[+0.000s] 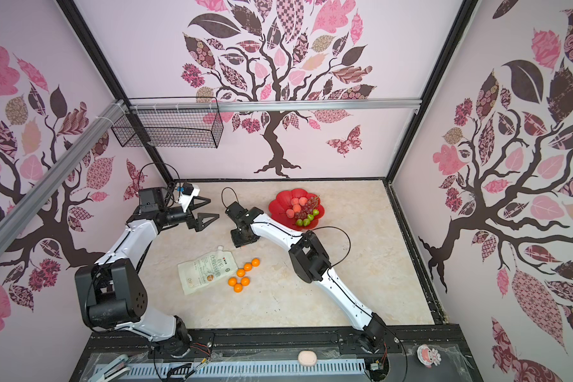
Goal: Place and organize the fake fruits in the fruit bowl
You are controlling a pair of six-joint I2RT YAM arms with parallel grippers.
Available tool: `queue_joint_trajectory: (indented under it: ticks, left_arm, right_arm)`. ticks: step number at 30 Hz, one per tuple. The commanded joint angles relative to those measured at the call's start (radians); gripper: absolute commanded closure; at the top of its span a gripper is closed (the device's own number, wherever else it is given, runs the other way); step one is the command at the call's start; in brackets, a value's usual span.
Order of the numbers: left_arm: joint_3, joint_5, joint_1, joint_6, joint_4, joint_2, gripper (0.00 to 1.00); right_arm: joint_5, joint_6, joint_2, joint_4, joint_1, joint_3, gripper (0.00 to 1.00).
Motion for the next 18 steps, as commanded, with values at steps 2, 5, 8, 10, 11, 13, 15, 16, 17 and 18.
queue_joint_trajectory:
  ticks: [2, 5, 8, 10, 11, 13, 15, 16, 17, 18]
  left_arm:
    - [-0.037, -0.027, -0.004, -0.148, 0.162, -0.003, 0.02]
    - [-0.036, -0.073, -0.019, -0.218, 0.205, 0.012, 0.01]
    - [-0.034, -0.135, -0.034, -0.260, 0.227, 0.025, 0.02]
    - [-0.030, -0.172, -0.047, -0.294, 0.238, 0.036, 0.02]
    - [-0.029, -0.191, -0.057, -0.319, 0.247, 0.041, 0.02]
    - [-0.018, -0.230, -0.081, -0.363, 0.259, 0.057, 0.02]
    - [-0.010, -0.245, -0.103, -0.386, 0.261, 0.070, 0.02]
    - [-0.007, -0.259, -0.115, -0.404, 0.270, 0.076, 0.02]
    - [-0.006, -0.271, -0.128, -0.426, 0.280, 0.083, 0.01]
    - [-0.001, -0.276, -0.139, -0.441, 0.285, 0.090, 0.01]
  right_arm:
    - [0.024, 0.001, -0.168, -0.016, -0.038, -0.002, 0.54]
    - [0.029, 0.001, -0.202, -0.010, -0.067, -0.022, 0.54]
    - [0.034, 0.001, -0.232, -0.003, -0.099, -0.044, 0.54]
    - [0.037, 0.000, -0.253, 0.005, -0.120, -0.062, 0.54]
    - [0.043, -0.003, -0.260, 0.008, -0.129, -0.068, 0.54]
    - [0.064, -0.013, -0.274, 0.008, -0.149, -0.074, 0.54]
    - [0.080, -0.024, -0.282, 0.008, -0.168, -0.075, 0.54]
    - [0.089, -0.029, -0.285, 0.007, -0.177, -0.076, 0.54]
    - [0.098, -0.032, -0.287, 0.006, -0.186, -0.076, 0.54]
    - [0.109, -0.036, -0.289, 0.007, -0.196, -0.078, 0.54]
